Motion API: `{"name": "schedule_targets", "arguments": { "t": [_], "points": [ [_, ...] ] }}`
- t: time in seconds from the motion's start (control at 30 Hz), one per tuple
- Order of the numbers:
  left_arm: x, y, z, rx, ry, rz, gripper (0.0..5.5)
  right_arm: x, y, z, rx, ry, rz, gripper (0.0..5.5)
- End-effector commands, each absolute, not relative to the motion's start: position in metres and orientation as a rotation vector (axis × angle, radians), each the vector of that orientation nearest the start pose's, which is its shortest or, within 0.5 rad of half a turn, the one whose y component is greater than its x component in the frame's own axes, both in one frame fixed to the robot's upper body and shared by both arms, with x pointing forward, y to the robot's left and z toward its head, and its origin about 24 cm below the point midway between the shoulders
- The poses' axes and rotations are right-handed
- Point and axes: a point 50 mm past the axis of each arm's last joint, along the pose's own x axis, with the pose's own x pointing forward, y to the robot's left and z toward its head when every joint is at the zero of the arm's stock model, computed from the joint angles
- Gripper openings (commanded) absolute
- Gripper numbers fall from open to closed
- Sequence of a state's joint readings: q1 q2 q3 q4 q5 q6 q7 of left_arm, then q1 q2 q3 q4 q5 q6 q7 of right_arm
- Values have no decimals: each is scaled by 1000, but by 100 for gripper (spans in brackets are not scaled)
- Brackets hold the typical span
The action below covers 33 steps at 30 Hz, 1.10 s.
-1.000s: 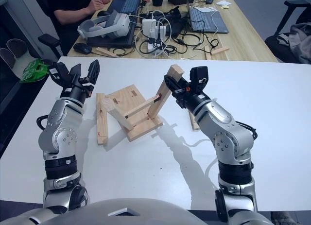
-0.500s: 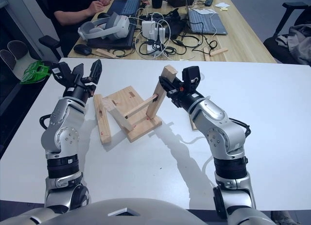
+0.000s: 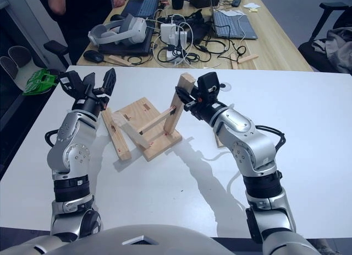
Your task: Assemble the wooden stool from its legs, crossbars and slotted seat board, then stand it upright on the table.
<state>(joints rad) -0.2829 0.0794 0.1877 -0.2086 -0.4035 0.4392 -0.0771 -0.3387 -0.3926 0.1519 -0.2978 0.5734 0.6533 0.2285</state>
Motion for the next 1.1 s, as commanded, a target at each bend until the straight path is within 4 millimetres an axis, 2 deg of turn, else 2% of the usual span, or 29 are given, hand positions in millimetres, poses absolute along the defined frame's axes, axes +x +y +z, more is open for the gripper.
{"name": "schedule_targets", "arguments": {
  "t": [0.03, 0.23, 0.4, 0.47, 0.57, 0.67, 0.77, 0.83, 0.93, 1.1],
  "points": [
    [297, 170, 130, -306, -78, -125, 379, 256, -140, 44, 41, 656, 564, 112],
    [295, 172, 126, -332, -62, -102, 379, 239, -145, 32, -20, 644, 579, 112],
    [297, 171, 127, -329, -61, -111, 379, 258, -156, 42, 55, 552, 428, 112],
    [297, 173, 126, -327, -58, -107, 379, 259, -155, 45, -17, 540, 452, 154],
    [297, 173, 126, -325, -58, -101, 379, 251, -150, 35, -207, 632, 526, 216],
    [298, 171, 126, -329, -60, -101, 379, 253, -142, 34, -211, 630, 524, 259],
    [299, 172, 125, -329, -59, -97, 379, 265, -131, 53, -132, 461, 499, 302],
    [299, 172, 124, -328, -58, -90, 379, 276, -130, 74, -78, 293, 436, 329],
    [298, 171, 122, -329, -58, -86, 379, 285, -134, 116, -57, -10, 360, 329],
    [297, 171, 122, -328, -62, -93, 379, 286, -132, 159, -118, -294, 306, 329]
  ]
}}
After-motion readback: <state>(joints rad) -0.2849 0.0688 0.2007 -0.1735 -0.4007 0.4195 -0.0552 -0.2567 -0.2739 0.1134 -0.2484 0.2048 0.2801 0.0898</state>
